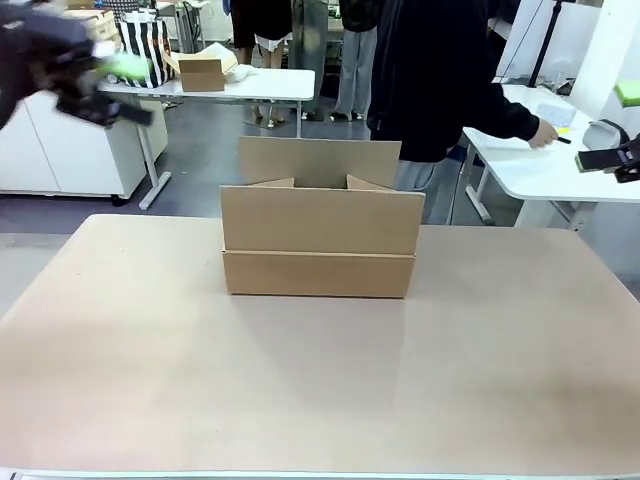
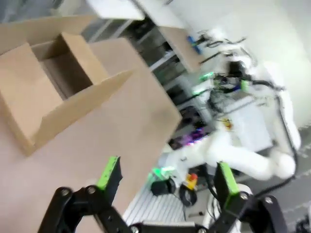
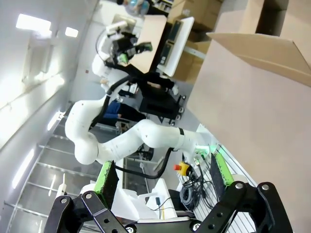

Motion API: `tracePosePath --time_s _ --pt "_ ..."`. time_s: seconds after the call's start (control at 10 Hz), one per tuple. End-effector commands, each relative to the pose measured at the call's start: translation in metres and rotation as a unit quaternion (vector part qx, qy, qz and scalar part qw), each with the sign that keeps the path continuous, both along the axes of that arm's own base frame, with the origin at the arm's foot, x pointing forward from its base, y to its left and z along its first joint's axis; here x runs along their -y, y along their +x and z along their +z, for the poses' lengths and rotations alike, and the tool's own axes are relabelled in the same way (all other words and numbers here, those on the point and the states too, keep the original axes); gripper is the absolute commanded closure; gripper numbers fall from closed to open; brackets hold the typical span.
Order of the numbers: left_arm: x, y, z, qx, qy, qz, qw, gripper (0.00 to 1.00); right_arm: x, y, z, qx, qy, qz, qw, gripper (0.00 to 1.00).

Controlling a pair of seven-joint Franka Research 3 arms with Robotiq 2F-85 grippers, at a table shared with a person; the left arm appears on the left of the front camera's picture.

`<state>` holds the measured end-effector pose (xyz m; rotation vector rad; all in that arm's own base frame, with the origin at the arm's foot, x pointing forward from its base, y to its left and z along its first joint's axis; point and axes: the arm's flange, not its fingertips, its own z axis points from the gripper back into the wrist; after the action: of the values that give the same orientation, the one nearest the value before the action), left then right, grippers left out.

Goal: Pack the gift set into the box.
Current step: Place both hands on the side flaps of the Package Box and spread them outward.

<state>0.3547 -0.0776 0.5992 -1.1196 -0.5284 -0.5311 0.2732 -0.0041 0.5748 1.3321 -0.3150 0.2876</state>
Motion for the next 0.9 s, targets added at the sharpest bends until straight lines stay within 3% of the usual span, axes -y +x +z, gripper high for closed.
tracePosePath --time_s 0.0,0.2,0.3,0.5,0.6,0.7,0.8 --pt "0.054 0.054 0.021 -0.069 0.128 0.048 0.988 0.0 -0.002 0.004 0.002 0.015 0.012 0.003 1.0 0.0" --pt "0.12 0.077 0.021 -0.052 0.248 0.087 0.963 0.0 -0.002 0.004 0.002 0.015 0.012 0.003 1.0 0.0" --pt "0.153 0.093 0.015 -0.025 0.311 0.106 0.944 0.0 -0.002 0.004 0.002 0.015 0.012 0.003 1.0 0.0" --pt "0.198 0.124 0.007 -0.049 0.39 0.124 0.911 0.0 -0.002 0.004 0.002 0.015 0.012 0.003 1.0 0.0" --pt "0.212 0.135 0.0 -0.029 0.398 0.146 0.905 0.0 -0.002 0.004 0.002 0.015 0.012 0.003 1.0 0.0" --pt "0.186 0.099 -0.006 -0.002 0.345 0.119 0.931 0.0 -0.002 0.004 0.002 0.015 0.012 0.003 1.0 0.0" --pt "0.186 0.099 -0.006 -0.002 0.345 0.119 0.931 0.0 -0.002 0.004 0.002 0.015 0.012 0.003 1.0 0.0"
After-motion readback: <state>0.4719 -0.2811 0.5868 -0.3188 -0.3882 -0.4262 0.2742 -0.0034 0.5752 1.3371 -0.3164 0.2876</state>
